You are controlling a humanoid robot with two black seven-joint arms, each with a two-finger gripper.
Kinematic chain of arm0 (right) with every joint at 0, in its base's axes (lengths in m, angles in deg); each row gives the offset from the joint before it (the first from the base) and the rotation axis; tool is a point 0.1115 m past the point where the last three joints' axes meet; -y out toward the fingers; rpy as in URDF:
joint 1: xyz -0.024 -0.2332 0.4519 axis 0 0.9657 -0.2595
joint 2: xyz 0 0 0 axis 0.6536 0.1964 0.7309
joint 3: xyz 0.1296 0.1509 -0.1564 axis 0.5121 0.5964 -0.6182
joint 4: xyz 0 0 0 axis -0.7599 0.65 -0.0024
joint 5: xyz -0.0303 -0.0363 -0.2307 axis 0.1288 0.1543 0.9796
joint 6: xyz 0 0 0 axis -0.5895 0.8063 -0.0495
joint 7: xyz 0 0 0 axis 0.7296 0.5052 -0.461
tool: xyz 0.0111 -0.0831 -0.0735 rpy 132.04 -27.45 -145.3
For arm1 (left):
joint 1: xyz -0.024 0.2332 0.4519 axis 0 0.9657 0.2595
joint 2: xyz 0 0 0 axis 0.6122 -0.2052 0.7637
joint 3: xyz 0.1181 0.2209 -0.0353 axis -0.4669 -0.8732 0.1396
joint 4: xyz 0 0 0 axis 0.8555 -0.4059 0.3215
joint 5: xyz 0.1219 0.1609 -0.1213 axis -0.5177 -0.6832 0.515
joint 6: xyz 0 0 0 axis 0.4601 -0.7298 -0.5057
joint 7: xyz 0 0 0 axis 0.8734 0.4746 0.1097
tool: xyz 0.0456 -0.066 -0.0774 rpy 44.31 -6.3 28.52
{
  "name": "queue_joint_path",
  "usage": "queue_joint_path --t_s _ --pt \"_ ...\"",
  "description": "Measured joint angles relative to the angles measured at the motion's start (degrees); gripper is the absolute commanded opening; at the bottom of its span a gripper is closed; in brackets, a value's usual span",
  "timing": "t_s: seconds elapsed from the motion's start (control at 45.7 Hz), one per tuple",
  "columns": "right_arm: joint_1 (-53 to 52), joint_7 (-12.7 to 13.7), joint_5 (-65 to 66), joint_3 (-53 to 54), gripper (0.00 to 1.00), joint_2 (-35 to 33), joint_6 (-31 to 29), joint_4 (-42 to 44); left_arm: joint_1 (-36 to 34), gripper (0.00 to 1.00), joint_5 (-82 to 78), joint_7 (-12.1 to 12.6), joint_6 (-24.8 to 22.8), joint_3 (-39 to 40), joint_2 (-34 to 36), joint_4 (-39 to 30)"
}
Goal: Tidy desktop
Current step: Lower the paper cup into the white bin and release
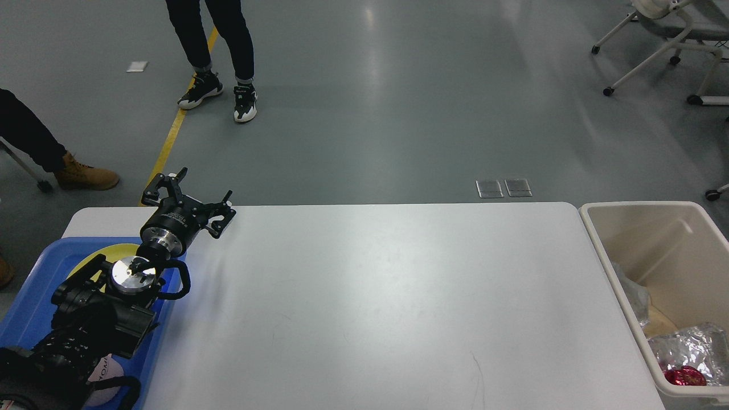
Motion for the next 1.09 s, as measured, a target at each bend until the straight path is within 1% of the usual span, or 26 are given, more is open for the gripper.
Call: queue_joint_path --t_s 0.175,0.241,0.285,0.416,0.547,0.679,0.744,0.81,0.832,0.898,0.919,1.007,1.051,1.095 --pt "18.57 -0.13 0.01 5.79 0.00 5.85 18.37 2.21 0.00 0.96 0.00 0.00 0.00 0.00 0.00 0.00" --pt "23.16 -0.21 0.04 7.15 0.00 7.97 23.49 3.22 0.00 0.96 0.00 0.00 0.00 0.00 0.00 0.00" --pt "25.62 -0.24 0.11 7.89 0.00 9.17 25.70 3.87 0.00 0.96 0.00 0.00 0.00 0.00 0.00 0.00" --pt "32.39 -0.27 1.46 10.60 0.00 12.64 29.11 6.83 0.00 0.96 0.00 0.00 0.00 0.00 0.00 0.00" --pt "38.21 -0.40 2.87 13.81 0.00 15.49 30.19 11.26 0.00 0.96 0.00 0.00 0.00 0.00 0.00 0.00" --pt "41.94 -0.45 3.05 16.67 0.00 16.85 30.52 13.45 0.00 0.96 0.00 0.00 0.00 0.00 0.00 0.00" --pt "42.63 -0.45 3.09 17.12 0.14 17.22 30.80 13.87 0.00 0.96 0.00 0.00 0.00 0.00 0.00 0.00" --pt "43.10 -0.45 3.09 17.40 0.24 17.57 30.98 14.02 0.00 0.96 0.00 0.00 0.00 0.00 0.00 0.00" --pt "43.18 -0.45 3.09 17.53 0.29 17.64 31.05 14.06 0.00 0.96 0.00 0.00 0.00 0.00 0.00 0.00" --pt "43.33 -0.45 3.09 17.98 0.51 17.74 31.13 14.12 0.00 0.96 0.00 0.00 0.00 0.00 0.00 0.00" --pt "43.37 -0.45 3.09 18.07 0.56 17.76 31.15 14.13 0.00 0.96 0.00 0.00 0.00 0.00 0.00 0.00" --pt "43.47 -0.46 3.11 18.24 0.68 17.77 31.29 14.26 0.00 0.96 0.00 0.00 0.00 0.00 0.00 0.00" --pt "43.48 -0.45 3.12 18.25 0.76 17.77 31.33 14.37 0.00 0.96 0.00 0.00 0.00 0.00 0.00 0.00" --pt "43.50 -0.45 3.12 18.30 0.81 17.74 31.39 14.52 0.00 0.96 0.00 0.00 0.00 0.00 0.00 0.00"
